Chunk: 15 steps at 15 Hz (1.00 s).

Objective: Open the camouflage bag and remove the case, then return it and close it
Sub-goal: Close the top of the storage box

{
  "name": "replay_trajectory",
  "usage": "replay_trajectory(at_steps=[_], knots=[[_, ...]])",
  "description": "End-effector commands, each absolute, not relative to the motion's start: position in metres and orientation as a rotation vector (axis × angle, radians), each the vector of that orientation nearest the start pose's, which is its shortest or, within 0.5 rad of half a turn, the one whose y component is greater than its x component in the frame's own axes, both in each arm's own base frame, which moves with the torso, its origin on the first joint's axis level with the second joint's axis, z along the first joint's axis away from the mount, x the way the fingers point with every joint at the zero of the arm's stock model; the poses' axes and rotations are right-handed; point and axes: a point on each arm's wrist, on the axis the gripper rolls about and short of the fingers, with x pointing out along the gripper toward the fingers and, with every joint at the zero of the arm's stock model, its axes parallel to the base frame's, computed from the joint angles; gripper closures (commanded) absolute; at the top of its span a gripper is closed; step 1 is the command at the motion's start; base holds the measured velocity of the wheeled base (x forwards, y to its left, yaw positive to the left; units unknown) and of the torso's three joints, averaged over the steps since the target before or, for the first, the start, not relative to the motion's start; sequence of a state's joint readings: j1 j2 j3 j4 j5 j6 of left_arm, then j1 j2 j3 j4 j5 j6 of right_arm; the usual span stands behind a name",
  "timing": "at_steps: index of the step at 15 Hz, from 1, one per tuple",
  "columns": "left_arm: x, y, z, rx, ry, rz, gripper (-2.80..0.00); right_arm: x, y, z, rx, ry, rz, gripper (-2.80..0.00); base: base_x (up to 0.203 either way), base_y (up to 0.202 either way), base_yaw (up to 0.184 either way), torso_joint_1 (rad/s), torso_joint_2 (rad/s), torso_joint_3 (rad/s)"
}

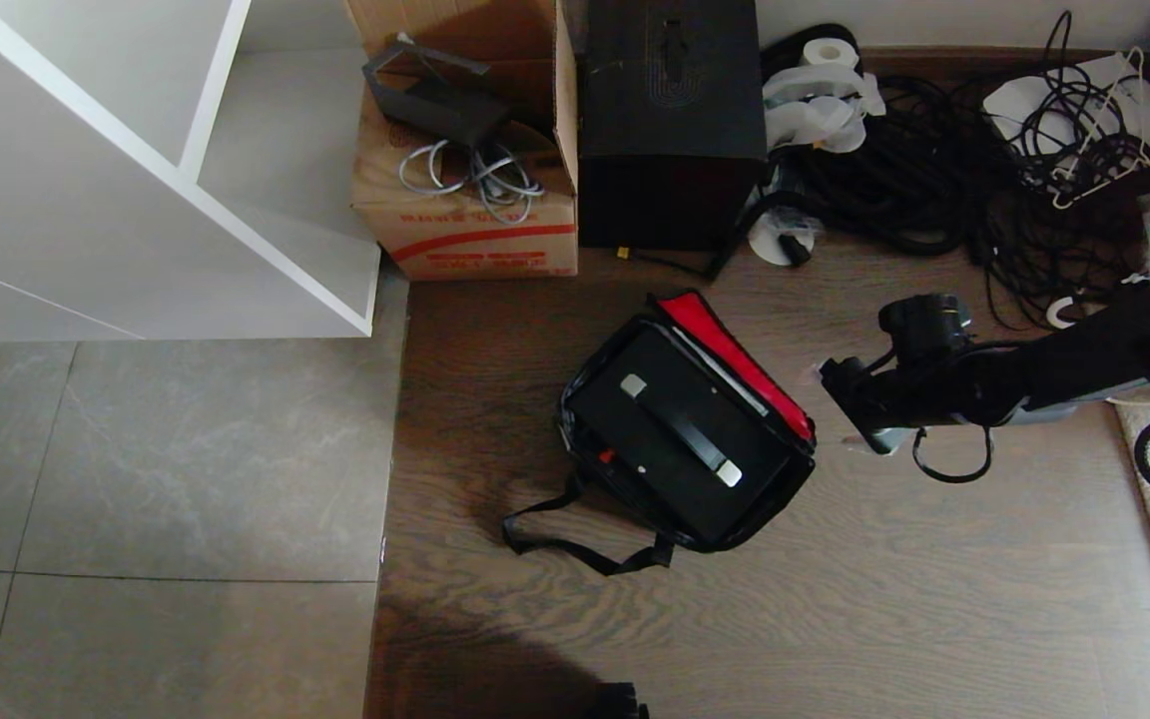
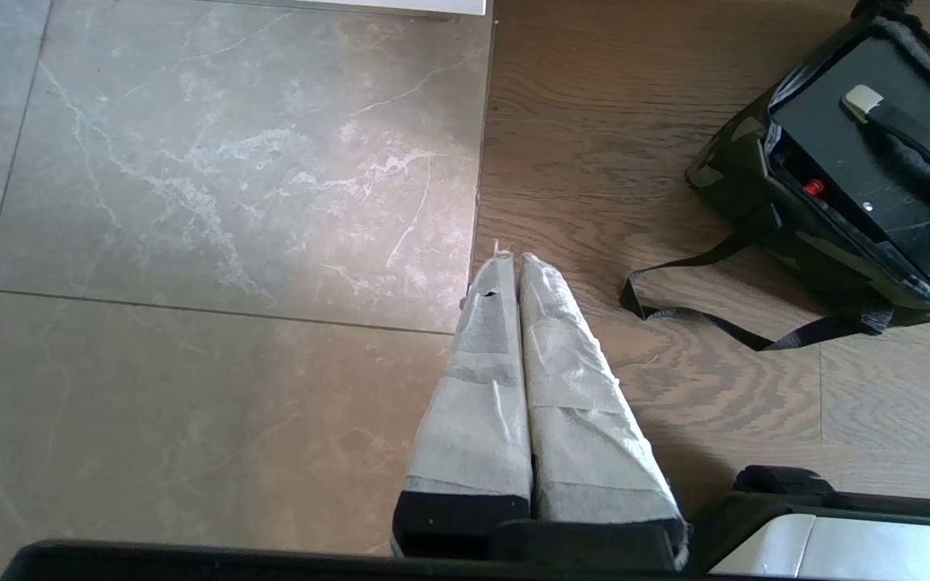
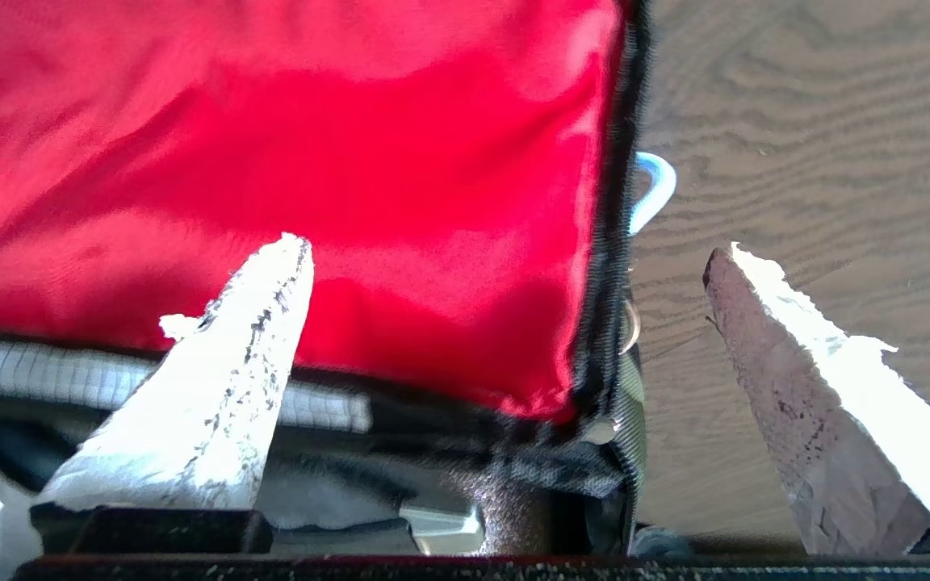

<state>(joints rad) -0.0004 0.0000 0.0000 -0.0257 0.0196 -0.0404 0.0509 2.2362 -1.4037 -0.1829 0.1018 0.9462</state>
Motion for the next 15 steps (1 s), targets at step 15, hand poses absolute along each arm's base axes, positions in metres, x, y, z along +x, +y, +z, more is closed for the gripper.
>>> replay_trajectory(at_steps=[15], knots=[[-0.022, 0.0, 0.076, -0.042, -0.019, 0.019, 0.0, 0.455, 0.053, 0.063, 1.039, 0.752, -0.206, -2.8, 0.0, 0.0, 0.0, 0.0, 0.0, 0.0]])
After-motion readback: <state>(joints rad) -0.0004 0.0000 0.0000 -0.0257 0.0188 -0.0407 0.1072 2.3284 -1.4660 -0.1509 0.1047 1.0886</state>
